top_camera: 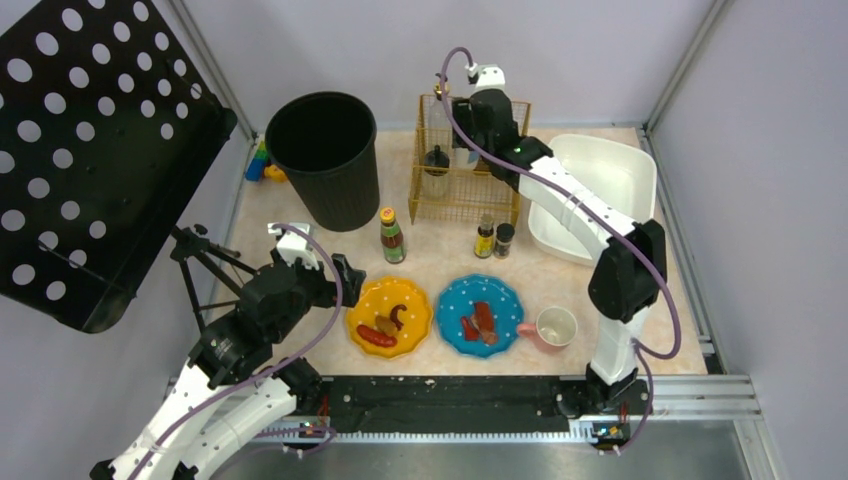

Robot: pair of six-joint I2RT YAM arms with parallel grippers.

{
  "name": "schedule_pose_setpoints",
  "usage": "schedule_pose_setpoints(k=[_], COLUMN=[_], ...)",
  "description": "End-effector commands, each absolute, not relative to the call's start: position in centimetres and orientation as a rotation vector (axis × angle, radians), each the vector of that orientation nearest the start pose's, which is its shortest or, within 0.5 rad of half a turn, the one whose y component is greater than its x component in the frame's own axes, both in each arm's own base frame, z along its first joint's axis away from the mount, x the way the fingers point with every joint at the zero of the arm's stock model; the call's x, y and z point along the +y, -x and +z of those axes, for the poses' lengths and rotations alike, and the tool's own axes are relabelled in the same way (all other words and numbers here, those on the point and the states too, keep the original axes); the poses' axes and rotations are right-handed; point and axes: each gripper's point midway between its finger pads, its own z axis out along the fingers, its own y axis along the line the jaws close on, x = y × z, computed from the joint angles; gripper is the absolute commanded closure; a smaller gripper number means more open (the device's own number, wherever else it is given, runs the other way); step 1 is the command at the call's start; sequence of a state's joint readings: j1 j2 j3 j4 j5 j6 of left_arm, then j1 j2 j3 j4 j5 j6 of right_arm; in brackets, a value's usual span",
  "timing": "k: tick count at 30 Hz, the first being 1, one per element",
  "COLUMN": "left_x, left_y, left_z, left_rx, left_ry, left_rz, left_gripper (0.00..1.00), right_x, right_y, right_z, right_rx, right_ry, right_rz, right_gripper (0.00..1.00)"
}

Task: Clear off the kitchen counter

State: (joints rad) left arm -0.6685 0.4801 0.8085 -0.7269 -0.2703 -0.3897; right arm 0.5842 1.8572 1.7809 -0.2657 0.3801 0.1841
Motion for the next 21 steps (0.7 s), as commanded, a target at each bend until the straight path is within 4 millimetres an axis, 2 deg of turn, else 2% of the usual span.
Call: schedule_pose_setpoints(k=[1, 6, 15, 19, 21], left_x=[-10.8, -10.9, -11.0, -11.0, -11.0], left_y=[-18.8, -18.9, -18.9, -18.9, -18.9], left_z=[24.3, 24.2, 24.2, 24.2, 24.2], left_rx=[1.96, 1.965, 1.966, 1.968, 1.967], left_ry=[-0.112, -0.115, -0.121, -0.124, -0.124], left_rz=[-0.428, -0.426, -0.429, -0.427, -0.43], left_gripper=[0.01, 0.01, 0.01, 0.01, 0.01], right_x=[26.3, 26.9, 27.5, 27.5, 27.4], right_y=[-51.5, -52.4, -53.1, -53.1, -53.1], right_z=[33.2, 30.3, 26.6, 25.4, 25.0], right_rx=[1.768, 1.83, 1.91, 1.935, 1.943], right_ry=[0.045, 0.048, 0.058, 0.056, 0.052], right_rz=[0.248, 0.249, 0.23, 0.223, 0.22], right_gripper=[1.0, 1.0, 0.99, 0.9, 0.8])
